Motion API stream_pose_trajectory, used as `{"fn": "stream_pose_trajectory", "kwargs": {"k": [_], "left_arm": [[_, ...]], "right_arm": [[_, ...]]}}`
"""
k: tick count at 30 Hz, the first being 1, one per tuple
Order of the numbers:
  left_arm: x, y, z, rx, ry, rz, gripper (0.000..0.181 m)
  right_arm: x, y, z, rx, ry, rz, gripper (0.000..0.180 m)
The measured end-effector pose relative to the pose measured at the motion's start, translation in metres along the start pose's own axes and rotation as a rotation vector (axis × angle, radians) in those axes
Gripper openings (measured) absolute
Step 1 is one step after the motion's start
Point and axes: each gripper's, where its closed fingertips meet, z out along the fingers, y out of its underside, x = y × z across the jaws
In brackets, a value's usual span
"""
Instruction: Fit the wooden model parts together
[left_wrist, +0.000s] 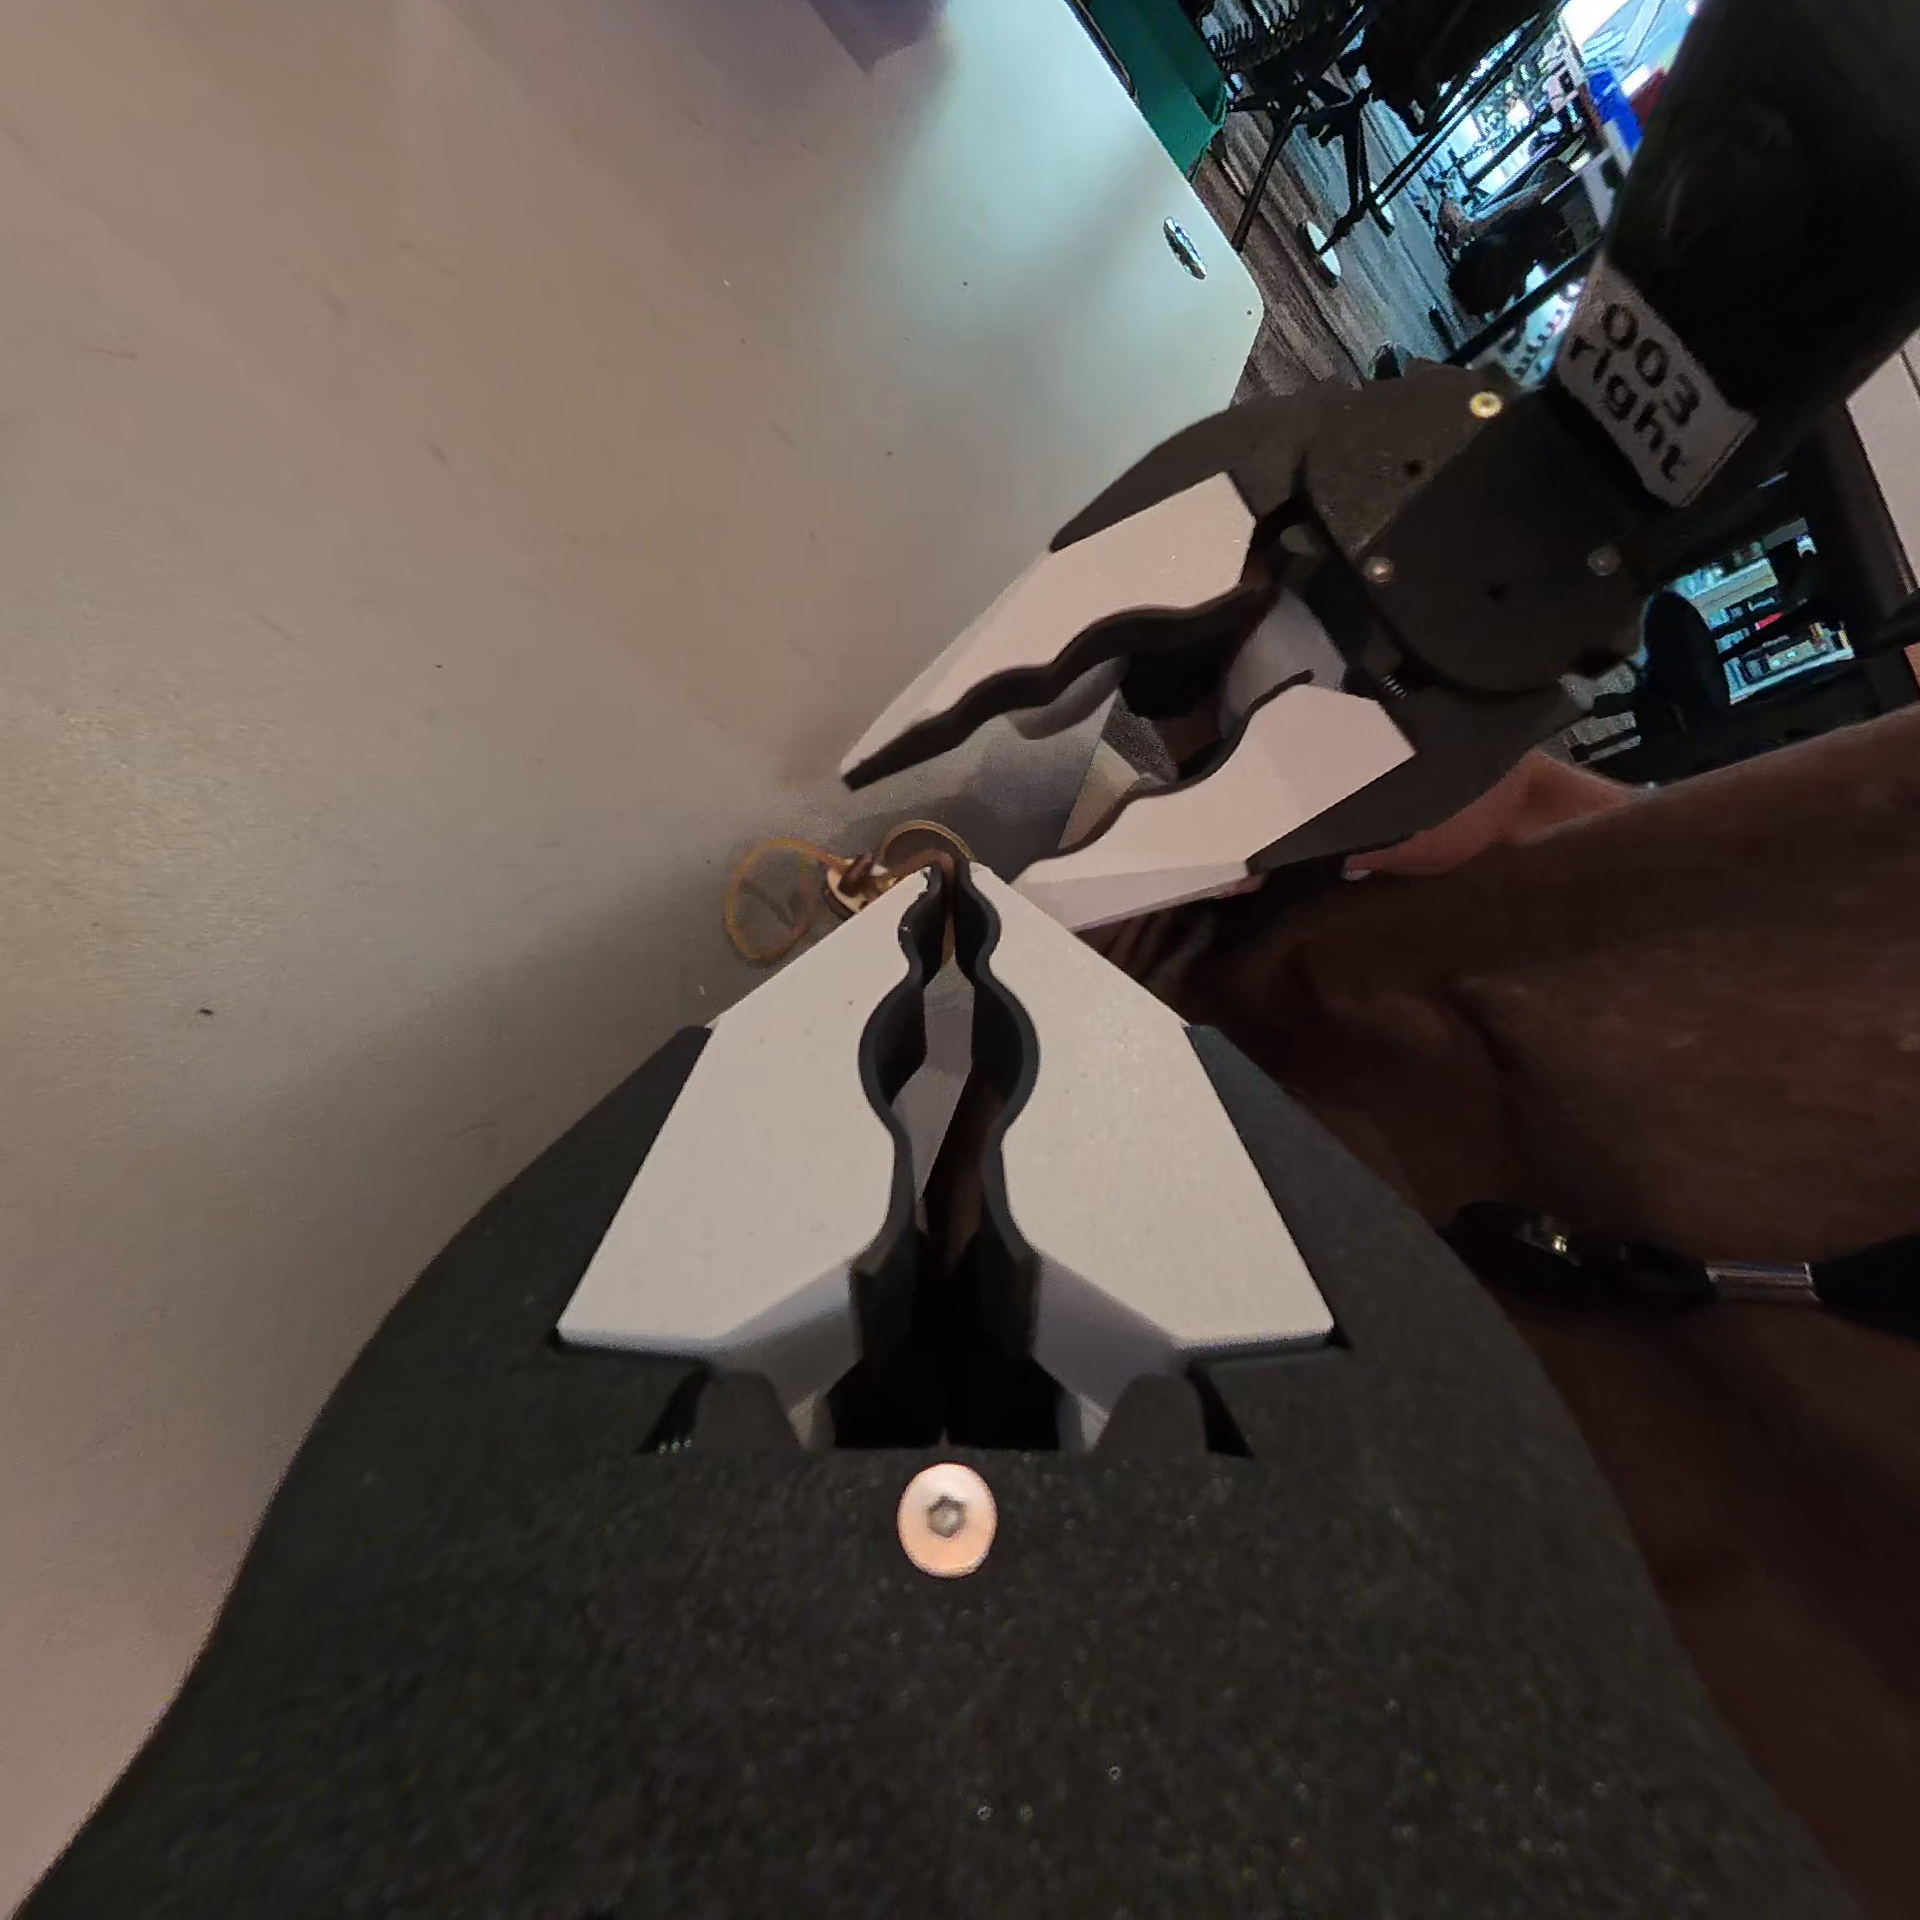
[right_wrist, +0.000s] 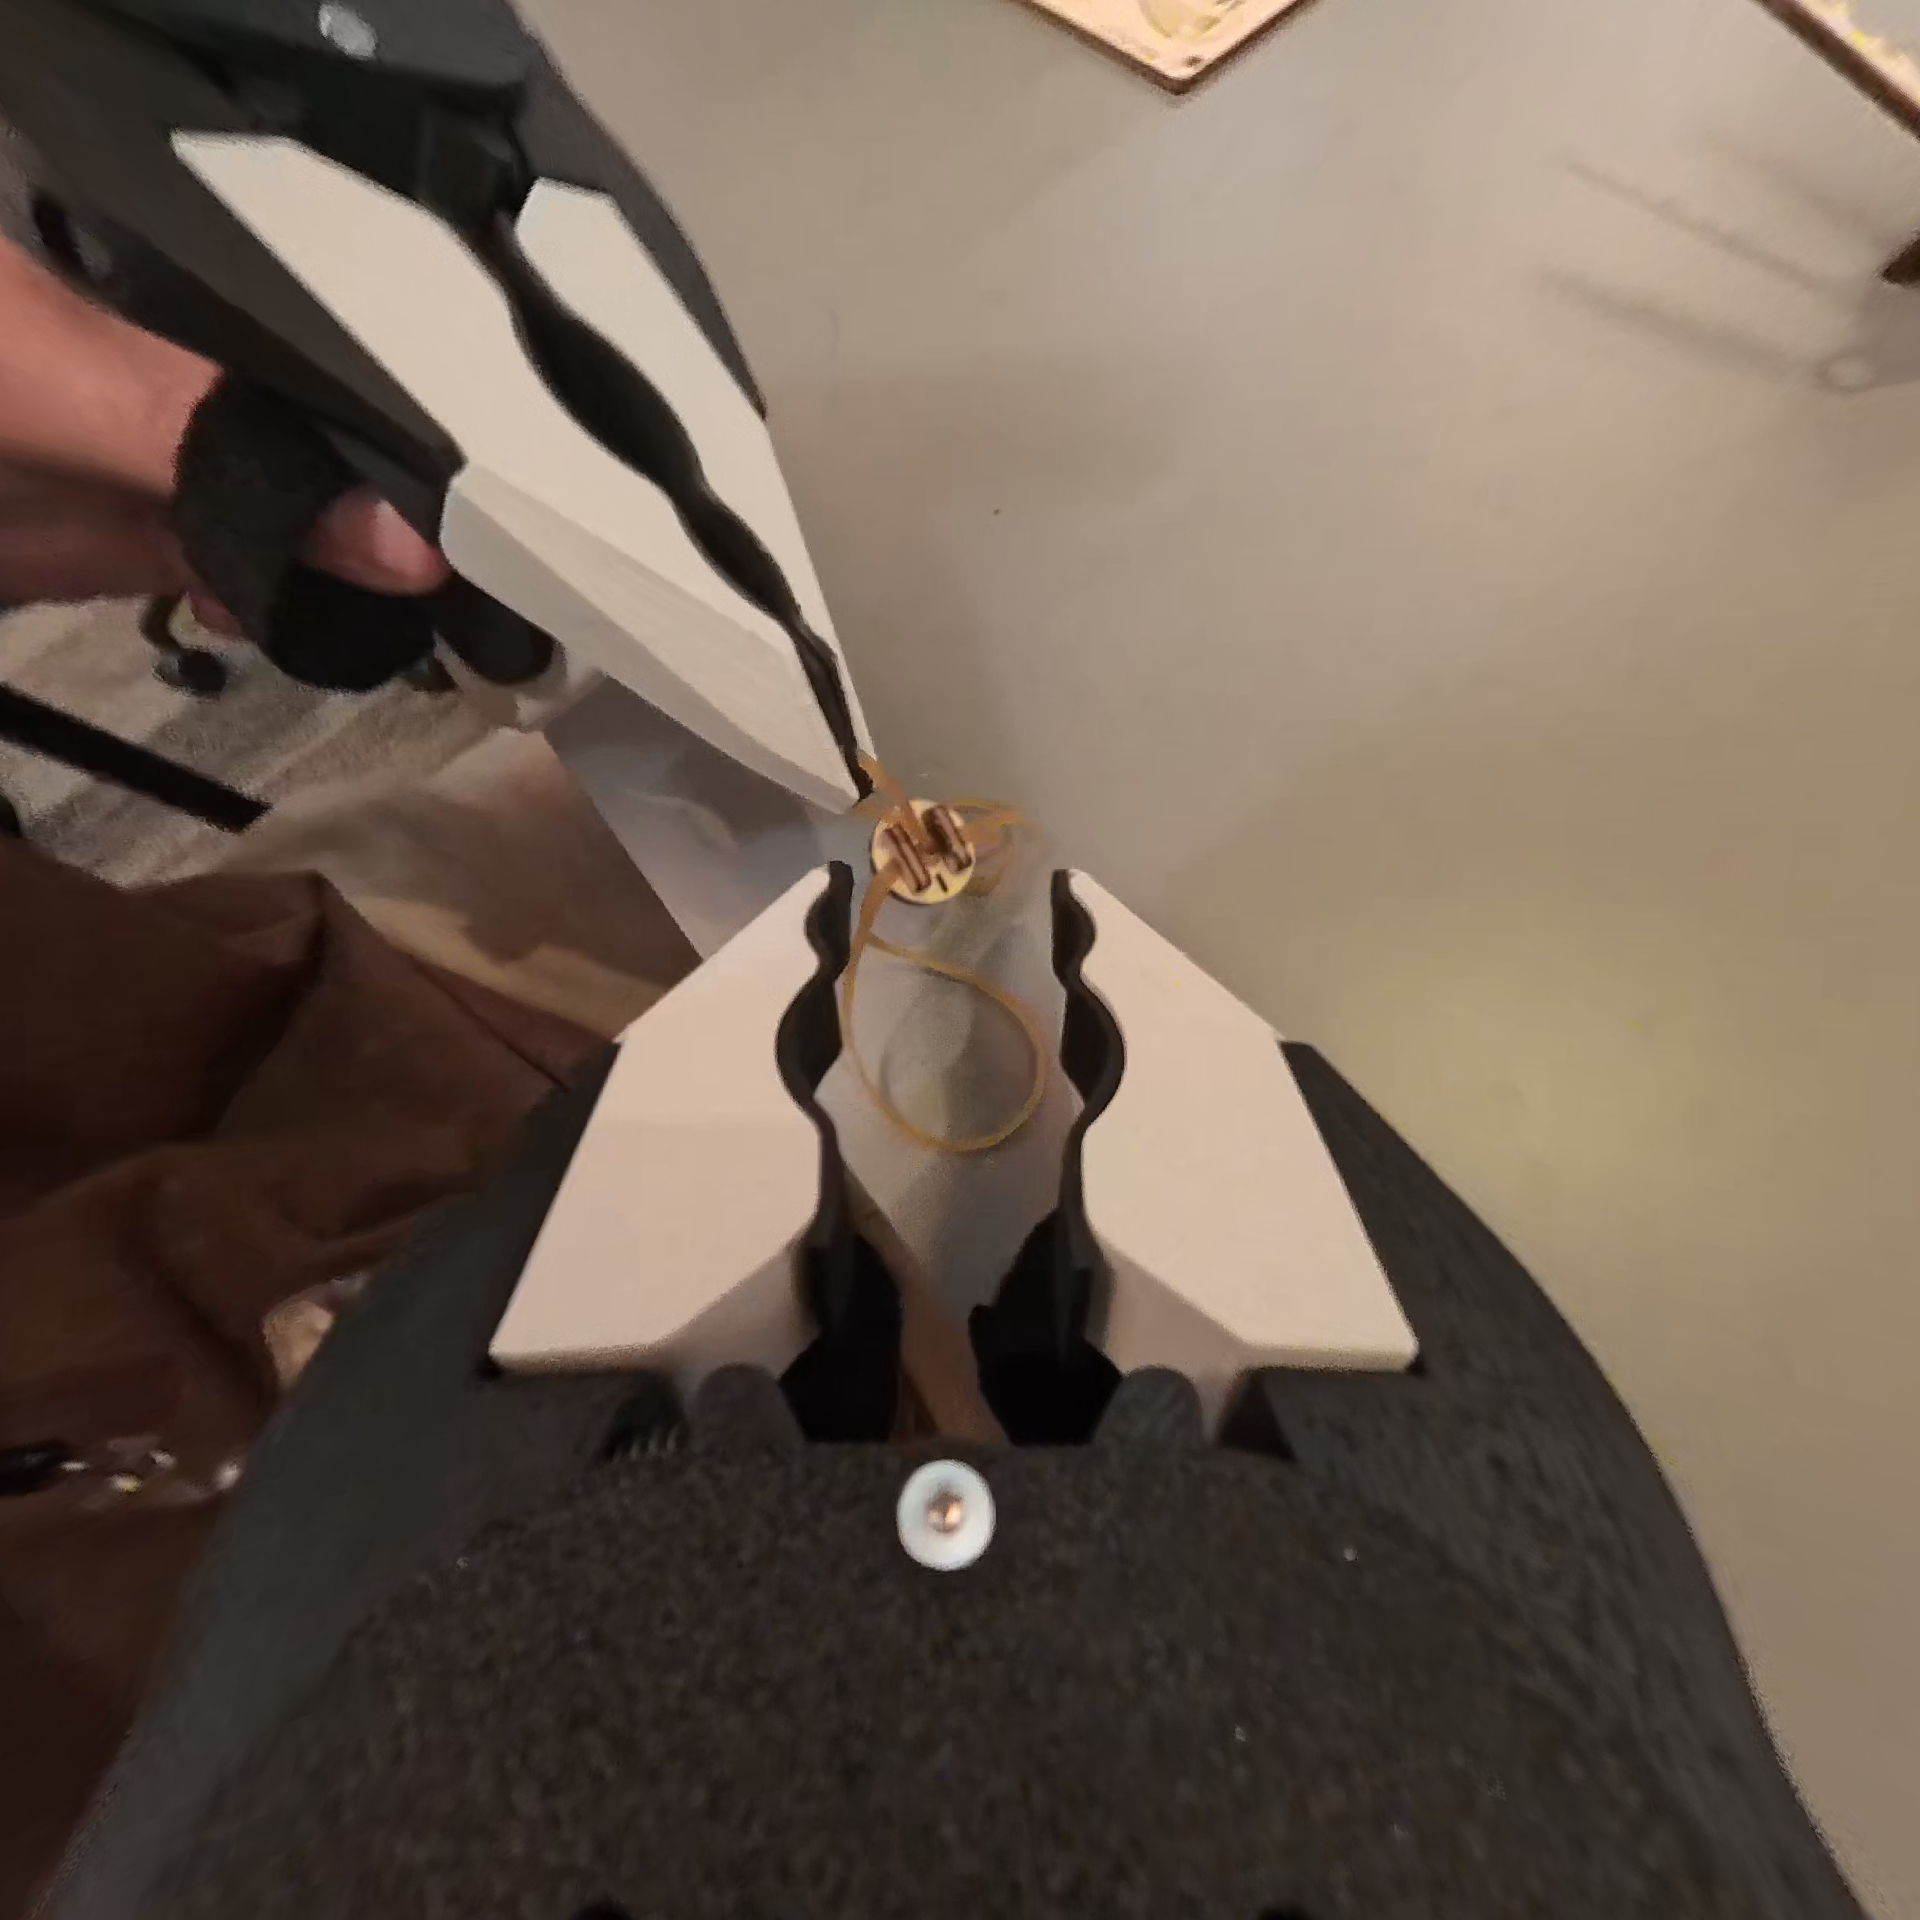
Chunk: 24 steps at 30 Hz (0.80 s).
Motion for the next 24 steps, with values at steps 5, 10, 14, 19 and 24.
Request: {"fn": "stream_pose_trajectory", "kwargs": {"k": [5, 10, 14, 19, 24], "left_arm": [[0.0, -0.001, 0.001, 0.011, 0.008, -0.025, 0.0], [0.005, -0.001, 0.003, 0.01, 0.021, -0.024, 0.0], [0.012, 0.0, 0.004, 0.018, 0.042, -0.025, 0.0], [0.022, 0.001, 0.002, 0.017, 0.057, 0.033, 0.0], [0.05, -0.003, -0.005, 0.06, 0.123, 0.18, 0.0]], "right_arm": [[-0.014, -0.002, -0.005, 0.005, 0.028, 0.077, 0.042], [-0.008, 0.003, 0.005, 0.012, 0.053, 0.176, 0.038], [-0.007, 0.004, 0.008, 0.013, 0.028, 0.191, 0.022], [-0.002, 0.004, 0.005, 0.015, 0.056, 0.133, 0.021], [0.007, 0.004, 0.001, 0.027, 0.109, 0.035, 0.021]]}}
